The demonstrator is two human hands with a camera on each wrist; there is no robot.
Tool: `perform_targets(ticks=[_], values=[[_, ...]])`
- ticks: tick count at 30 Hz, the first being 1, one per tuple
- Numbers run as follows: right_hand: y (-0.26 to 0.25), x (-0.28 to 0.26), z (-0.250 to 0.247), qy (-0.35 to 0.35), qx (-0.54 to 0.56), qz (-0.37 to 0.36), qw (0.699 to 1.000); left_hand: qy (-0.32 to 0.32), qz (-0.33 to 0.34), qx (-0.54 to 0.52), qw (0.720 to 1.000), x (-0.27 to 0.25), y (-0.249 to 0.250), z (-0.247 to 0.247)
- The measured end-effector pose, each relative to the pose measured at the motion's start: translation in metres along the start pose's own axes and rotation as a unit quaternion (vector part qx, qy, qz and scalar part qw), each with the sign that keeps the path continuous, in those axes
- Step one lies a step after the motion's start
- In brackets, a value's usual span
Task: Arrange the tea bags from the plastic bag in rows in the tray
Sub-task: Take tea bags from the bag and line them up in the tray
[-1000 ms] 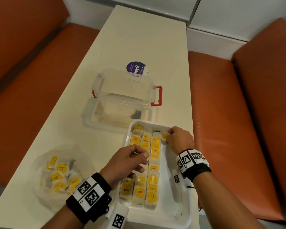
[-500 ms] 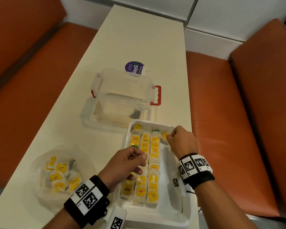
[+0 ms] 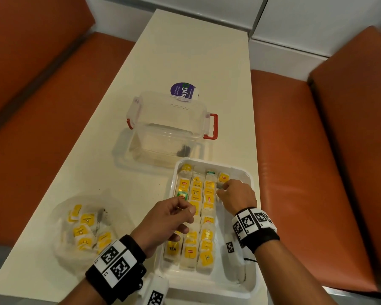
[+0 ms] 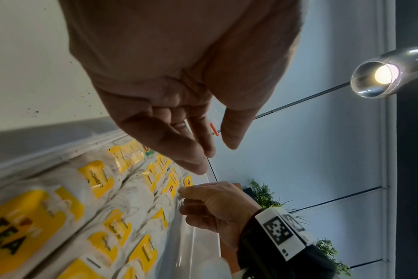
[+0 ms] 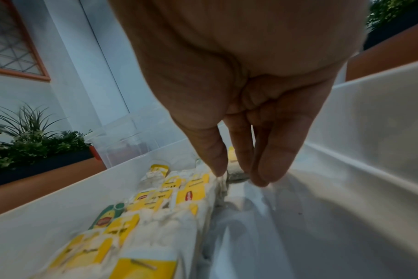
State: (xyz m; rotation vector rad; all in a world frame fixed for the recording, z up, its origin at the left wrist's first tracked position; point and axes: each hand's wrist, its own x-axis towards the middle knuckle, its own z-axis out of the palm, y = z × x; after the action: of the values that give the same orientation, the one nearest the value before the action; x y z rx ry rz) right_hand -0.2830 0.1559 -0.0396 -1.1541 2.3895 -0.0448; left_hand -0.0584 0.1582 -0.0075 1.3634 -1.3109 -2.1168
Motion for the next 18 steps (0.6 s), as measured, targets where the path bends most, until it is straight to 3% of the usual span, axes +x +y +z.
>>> perform_targets(ticks=[12,18], values=[[0.002,-0.001,-0.008,0.003,0.015,-0.014,1.0,0.015,0.039,0.02,0.999,-0.024,0.017,-0.009],[-0.005,-0.045,-0.022,0.055,0.082,-0.088,0.991,0.089,0.086,0.052,0.991,-0.055,0.024,-0.055]])
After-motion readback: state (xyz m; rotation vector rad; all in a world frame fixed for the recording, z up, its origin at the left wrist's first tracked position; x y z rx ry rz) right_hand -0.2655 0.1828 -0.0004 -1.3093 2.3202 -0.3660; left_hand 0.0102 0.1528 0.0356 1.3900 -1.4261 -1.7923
